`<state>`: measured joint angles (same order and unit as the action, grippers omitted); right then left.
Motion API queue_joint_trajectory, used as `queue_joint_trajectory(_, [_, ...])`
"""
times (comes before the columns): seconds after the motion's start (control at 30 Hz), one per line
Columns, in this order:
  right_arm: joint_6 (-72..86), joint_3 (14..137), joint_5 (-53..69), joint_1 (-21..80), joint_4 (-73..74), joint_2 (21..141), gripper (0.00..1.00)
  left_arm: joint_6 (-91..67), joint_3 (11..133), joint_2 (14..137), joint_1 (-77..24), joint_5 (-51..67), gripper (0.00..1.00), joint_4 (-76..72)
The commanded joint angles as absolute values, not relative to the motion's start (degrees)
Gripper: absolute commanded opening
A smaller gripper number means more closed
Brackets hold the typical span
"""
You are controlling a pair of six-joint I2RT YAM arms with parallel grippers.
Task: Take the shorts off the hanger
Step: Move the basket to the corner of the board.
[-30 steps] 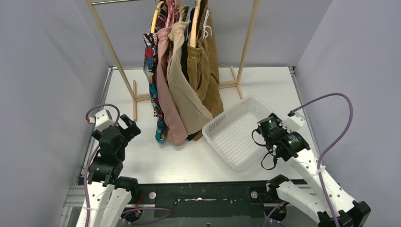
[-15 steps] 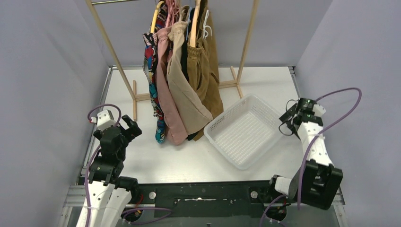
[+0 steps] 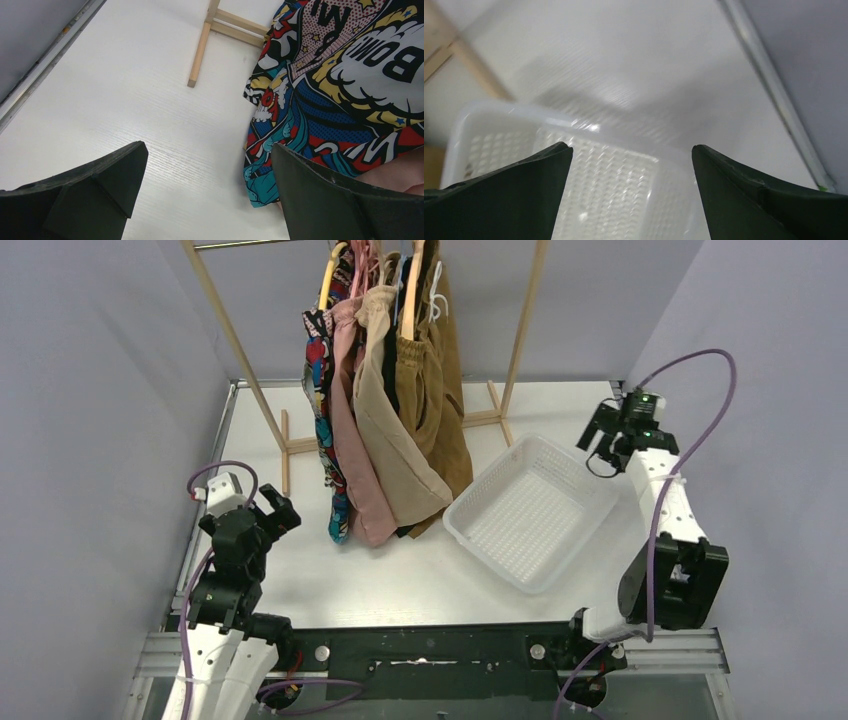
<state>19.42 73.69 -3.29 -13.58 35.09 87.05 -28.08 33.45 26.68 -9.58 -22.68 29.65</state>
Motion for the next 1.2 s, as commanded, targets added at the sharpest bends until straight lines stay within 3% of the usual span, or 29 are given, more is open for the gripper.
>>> queue_joint_trajectory(0.0, [22.23, 68.6, -1.98, -1.63, 36.78, 75.83, 0.96, -27.2, 34.1, 26.16, -9.05, -22.2, 0.98, 25.81])
queue_joint_trajectory(0.13, [32.41, 56.83, -3.4, 1.8, 35.11, 68.42, 0.96, -27.27, 34.02, 26.31, -8.94, -22.2, 0.98, 25.85])
queue_joint_trajectory(0.27, [30.12, 49.35, -0.64, -1.33, 30.35, 66.87, 1.0, -26.97, 33.96, 26.78, -8.72, -21.68, 0.98, 25.35])
queue_joint_trajectory(0.4, [23.28, 55.82, 5.25, -6.83, 30.93, 77.1, 0.99, -26.81, 33.85, 27.24, -8.45, -20.94, 0.98, 25.05])
queue_joint_trajectory(0.7, [11.44, 82.59, -15.78, -7.93, 35.09, 103.97, 0.99, -26.76, 33.76, 27.73, -7.9, -20.4, 0.98, 24.92])
queue_joint_trajectory(0.87, [4.19, 92.11, -16.31, -8.45, 32.97, 111.17, 0.99, -26.63, 33.69, 27.48, -7.82, -20.14, 0.98, 24.78])
queue_joint_trajectory(1.0, [3.36, 97.66, -15.61, -5.62, 36.6, 111.93, 0.99, -26.63, 33.67, 27.51, -7.82, -20.19, 0.98, 24.7])
queue_joint_trajectory(1.17, [8.8, 89.91, -14.74, 2.46, 36.4, 98.8, 0.99, -26.73, 33.66, 27.61, -7.57, -20.56, 0.98, 24.72])
